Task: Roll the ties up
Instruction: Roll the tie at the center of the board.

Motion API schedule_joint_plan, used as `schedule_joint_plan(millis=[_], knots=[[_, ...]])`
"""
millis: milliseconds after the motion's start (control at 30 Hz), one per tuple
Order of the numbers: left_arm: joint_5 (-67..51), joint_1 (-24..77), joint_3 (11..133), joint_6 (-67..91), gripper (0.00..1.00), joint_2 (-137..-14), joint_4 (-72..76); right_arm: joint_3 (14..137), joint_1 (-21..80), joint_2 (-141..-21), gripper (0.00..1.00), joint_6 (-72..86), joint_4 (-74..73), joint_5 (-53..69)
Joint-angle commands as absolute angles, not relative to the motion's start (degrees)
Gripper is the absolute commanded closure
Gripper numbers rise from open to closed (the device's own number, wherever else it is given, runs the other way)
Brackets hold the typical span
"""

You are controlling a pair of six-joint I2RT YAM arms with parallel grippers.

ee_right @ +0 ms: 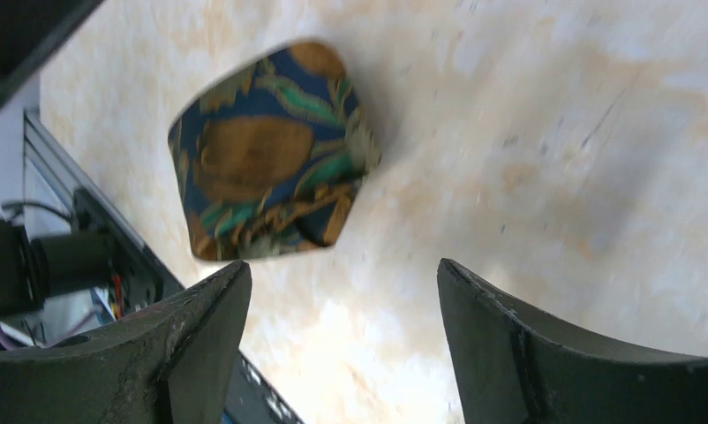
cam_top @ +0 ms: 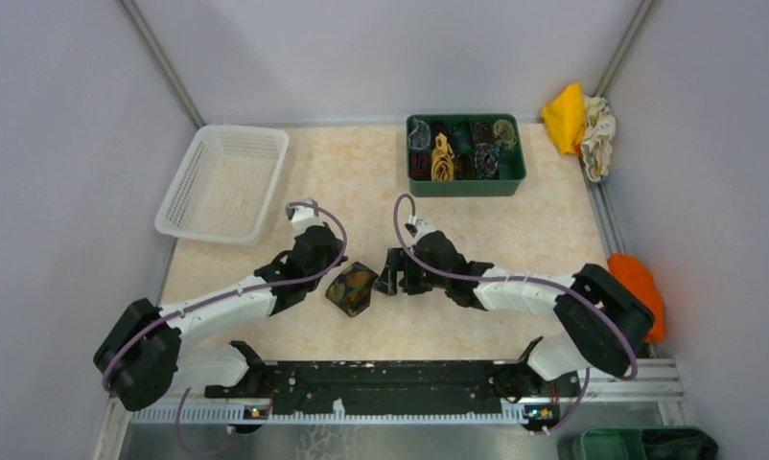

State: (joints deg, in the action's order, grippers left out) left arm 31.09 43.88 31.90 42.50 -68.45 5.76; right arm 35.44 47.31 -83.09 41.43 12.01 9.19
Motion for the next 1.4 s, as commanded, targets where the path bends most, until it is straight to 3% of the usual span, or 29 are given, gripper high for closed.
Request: schedule_joint_plan(millis=[0, 133, 333, 533, 700, 900, 1367], knots=[[26.59, 43.59, 33.75, 41.57, 1.00, -71.86, 10.37, 32.63, 51.98, -76.23, 0.24, 38.96, 7.39, 4.34], [23.40, 43.59, 34.41, 41.58, 1.00, -74.93, 11.01, 32.86, 58.22, -74.91, 0.31, 39.36, 3.44, 0.33], [23.65, 43.59, 36.48, 40.01, 1.00, -81.71, 12.00, 34.12, 66.94, -83.21, 0.57, 42.57, 7.26, -3.21], [25.90, 43.07, 35.13, 40.25, 1.00, -86.09, 12.08, 34.41, 68.68, -92.84, 0.66, 44.68, 17.09, -2.51], [25.35, 42.99, 32.89, 40.95, 1.00, -86.31, 12.75, 36.77, 68.64, -97.12, 0.76, 45.28, 14.70, -9.01], [25.89, 42.98, 30.67, 41.63, 1.00, -84.86, 11.75, 39.76, 67.08, -98.04, 0.77, 43.83, 7.38, -18.75], [28.57, 42.98, 27.38, 45.29, 1.00, -81.27, 5.25, 43.53, 59.51, -96.70, 0.73, 31.83, 4.41, -18.44]])
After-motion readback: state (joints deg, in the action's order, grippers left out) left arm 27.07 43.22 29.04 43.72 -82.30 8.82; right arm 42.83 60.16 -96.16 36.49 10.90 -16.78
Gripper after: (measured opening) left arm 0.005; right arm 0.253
